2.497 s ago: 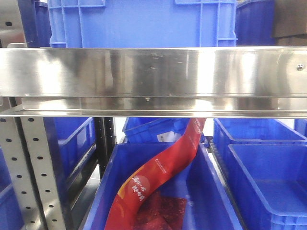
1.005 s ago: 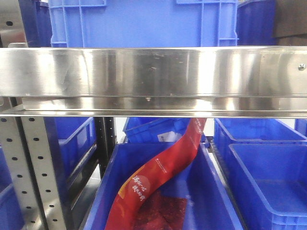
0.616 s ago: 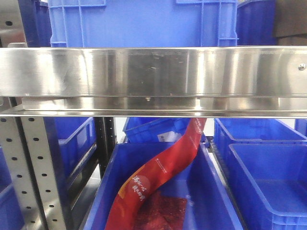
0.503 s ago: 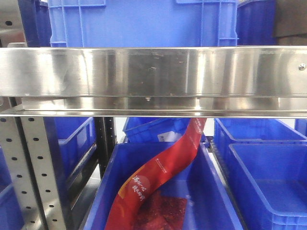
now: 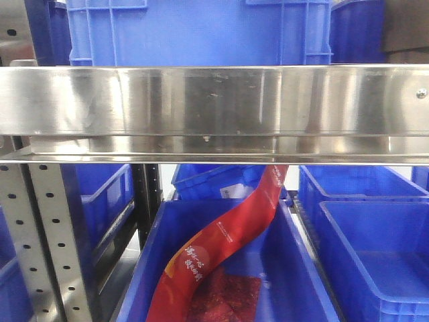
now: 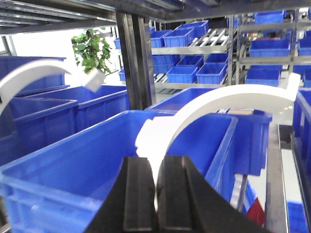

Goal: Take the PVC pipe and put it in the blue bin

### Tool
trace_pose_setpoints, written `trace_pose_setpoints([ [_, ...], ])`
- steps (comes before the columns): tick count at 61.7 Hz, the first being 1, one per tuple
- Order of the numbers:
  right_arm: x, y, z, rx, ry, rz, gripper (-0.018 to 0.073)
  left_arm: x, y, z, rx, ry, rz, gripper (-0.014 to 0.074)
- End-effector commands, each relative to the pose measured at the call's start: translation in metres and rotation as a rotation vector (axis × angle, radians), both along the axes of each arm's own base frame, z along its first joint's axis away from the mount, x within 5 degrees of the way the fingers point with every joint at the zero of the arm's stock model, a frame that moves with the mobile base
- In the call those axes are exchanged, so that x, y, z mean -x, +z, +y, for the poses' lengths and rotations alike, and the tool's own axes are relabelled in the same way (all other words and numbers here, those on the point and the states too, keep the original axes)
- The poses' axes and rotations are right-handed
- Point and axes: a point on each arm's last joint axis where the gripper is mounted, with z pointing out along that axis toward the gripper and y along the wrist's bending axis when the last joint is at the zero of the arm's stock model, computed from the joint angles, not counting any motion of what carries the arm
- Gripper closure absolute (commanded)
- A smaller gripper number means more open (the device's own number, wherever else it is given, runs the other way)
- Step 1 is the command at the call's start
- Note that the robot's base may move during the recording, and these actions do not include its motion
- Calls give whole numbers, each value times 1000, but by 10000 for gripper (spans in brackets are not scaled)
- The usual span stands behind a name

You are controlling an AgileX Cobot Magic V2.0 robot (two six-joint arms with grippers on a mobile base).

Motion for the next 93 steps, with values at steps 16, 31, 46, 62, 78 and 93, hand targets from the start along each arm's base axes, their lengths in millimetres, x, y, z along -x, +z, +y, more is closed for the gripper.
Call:
trace_pose_setpoints([
  [16, -36, -1, 9, 27, -11, -8, 728, -9, 5, -5, 20, -7, -69, 707],
  [31, -51, -3, 12, 13, -26, -61, 728, -22, 16, -10, -10, -4, -104, 707],
  [46, -68, -7, 19, 21, -20, -40, 728, -38, 3, -17, -24, -4, -69, 707],
  [62, -92, -16, 26, 57, -18, -14, 728, -45, 2, -11, -12, 14, -103, 707],
  [78, -104, -23, 38, 46, -4, -57, 728, -49, 4, -2, -4, 39, -129, 707],
  [93, -112, -33, 40, 54, -3, -30, 728, -60, -9, -6, -13, 37, -107, 707],
])
